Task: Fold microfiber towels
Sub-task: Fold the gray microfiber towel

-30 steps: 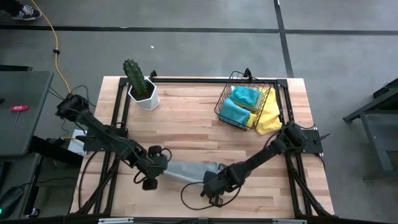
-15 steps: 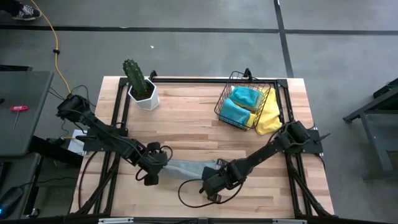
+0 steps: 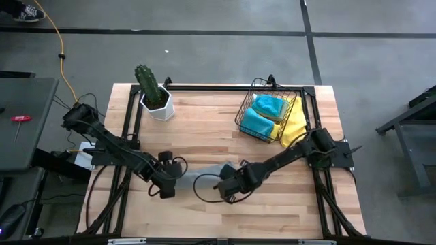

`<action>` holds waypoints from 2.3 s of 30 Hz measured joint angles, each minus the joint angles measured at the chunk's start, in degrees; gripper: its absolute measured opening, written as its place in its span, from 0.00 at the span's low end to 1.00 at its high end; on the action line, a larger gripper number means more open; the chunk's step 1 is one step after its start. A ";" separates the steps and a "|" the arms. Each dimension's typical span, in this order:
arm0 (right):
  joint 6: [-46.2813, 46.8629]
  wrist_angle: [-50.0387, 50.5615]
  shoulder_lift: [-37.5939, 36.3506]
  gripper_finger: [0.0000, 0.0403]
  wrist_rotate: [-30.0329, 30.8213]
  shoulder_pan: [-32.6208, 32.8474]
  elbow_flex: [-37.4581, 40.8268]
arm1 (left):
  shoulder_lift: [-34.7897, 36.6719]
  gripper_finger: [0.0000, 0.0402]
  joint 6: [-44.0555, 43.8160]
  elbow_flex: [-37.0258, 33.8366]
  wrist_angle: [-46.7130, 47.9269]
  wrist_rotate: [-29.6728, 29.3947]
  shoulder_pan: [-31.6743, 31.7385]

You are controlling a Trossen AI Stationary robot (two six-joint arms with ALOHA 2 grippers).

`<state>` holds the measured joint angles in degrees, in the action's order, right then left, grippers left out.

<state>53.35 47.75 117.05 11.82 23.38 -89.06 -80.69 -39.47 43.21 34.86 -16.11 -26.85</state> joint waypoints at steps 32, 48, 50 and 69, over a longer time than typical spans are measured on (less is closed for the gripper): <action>-5.60 -6.85 0.00 0.40 9.52 -10.02 0.00 | -0.09 0.03 -13.12 -3.95 3.06 -7.80 -8.20; -17.01 -6.63 0.00 0.40 18.44 -10.25 0.00 | 0.12 0.31 -14.03 -2.56 14.38 -10.04 -8.17; -19.56 -6.13 0.00 0.40 18.46 -9.95 0.00 | 0.64 0.33 -13.05 -1.22 15.88 -10.67 -8.19; -9.26 -0.89 0.13 0.40 11.57 -8.87 -0.02 | 9.70 0.35 -5.96 -17.32 -18.00 -16.99 -15.15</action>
<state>44.09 46.86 117.18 23.39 14.51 -89.08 -70.99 -45.43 25.89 16.86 -33.10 -42.00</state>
